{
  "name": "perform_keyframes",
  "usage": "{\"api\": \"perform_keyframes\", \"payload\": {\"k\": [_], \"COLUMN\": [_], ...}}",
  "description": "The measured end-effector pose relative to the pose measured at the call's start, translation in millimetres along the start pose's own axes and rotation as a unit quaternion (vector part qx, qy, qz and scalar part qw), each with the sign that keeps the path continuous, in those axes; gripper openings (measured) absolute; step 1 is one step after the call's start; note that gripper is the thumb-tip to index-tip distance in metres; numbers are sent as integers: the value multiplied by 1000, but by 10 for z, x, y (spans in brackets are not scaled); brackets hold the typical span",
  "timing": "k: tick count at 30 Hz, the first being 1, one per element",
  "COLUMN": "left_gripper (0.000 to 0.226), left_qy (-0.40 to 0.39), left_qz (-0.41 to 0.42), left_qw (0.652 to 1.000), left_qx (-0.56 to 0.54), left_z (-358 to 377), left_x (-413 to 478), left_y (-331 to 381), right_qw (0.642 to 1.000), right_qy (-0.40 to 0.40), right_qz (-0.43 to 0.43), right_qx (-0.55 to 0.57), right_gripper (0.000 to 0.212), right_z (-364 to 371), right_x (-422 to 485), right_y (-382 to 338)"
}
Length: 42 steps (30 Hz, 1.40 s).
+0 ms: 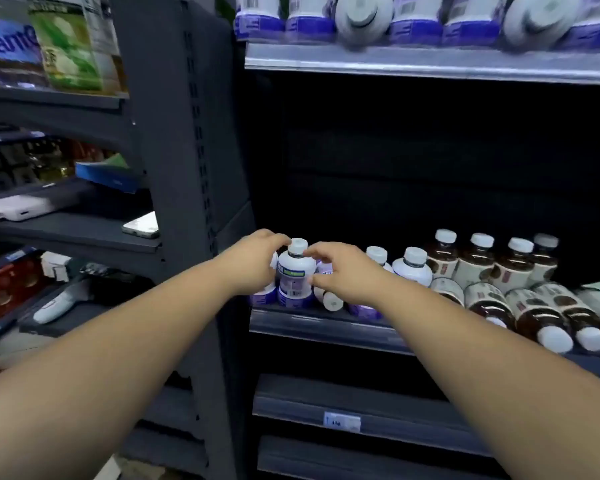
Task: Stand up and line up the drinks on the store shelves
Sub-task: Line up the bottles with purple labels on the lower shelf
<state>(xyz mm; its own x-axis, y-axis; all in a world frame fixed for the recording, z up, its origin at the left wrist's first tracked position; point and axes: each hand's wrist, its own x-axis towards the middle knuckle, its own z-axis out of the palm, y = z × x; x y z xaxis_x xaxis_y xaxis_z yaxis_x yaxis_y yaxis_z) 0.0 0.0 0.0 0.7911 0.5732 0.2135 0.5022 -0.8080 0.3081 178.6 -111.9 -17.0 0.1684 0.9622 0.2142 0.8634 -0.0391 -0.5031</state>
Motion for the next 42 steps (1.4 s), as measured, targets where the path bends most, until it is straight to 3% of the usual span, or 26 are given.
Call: {"api": "perform_keyframes", "payload": {"k": [7, 11, 19, 22, 26, 28, 31, 38, 42], "left_gripper": [66, 63, 34, 26, 38, 41, 42, 35, 38], "left_qy": [-83, -126, -110, -110, -97, -97, -65, 38, 42], "left_qz": [-85, -109, -98, -97, -121, -114, -111, -173, -178], "left_qw": [988, 978, 984, 980, 975, 981, 990, 983, 969], "left_qx": [97, 127, 102, 137, 156, 122, 55, -50, -165], "left_z": [59, 50, -13, 0, 32, 25, 19, 318, 419], "left_x": [475, 684, 845, 874, 909, 902, 875, 791, 747], "left_y": [-35, -224, -399, -398, -378, -389, -432, -459, -504], "right_qw": [999, 999, 1000, 997, 996, 998, 999, 998, 998], "right_qy": [-8, -38, -6, -42, -72, -54, -26, -53, -60], "right_qz": [-49, -23, 8, -2, -1, 7, 10, -8, -20], "right_qx": [-23, -28, 27, 67, 57, 35, 45, 44, 24], "right_gripper": [56, 61, 29, 31, 41, 48, 40, 32, 31], "right_z": [23, 128, 174, 86, 54, 99, 153, -6, -13], "right_x": [580, 805, 1024, 1042, 1056, 1060, 1049, 986, 999], "right_y": [200, 307, 311, 302, 280, 272, 266, 310, 333]}}
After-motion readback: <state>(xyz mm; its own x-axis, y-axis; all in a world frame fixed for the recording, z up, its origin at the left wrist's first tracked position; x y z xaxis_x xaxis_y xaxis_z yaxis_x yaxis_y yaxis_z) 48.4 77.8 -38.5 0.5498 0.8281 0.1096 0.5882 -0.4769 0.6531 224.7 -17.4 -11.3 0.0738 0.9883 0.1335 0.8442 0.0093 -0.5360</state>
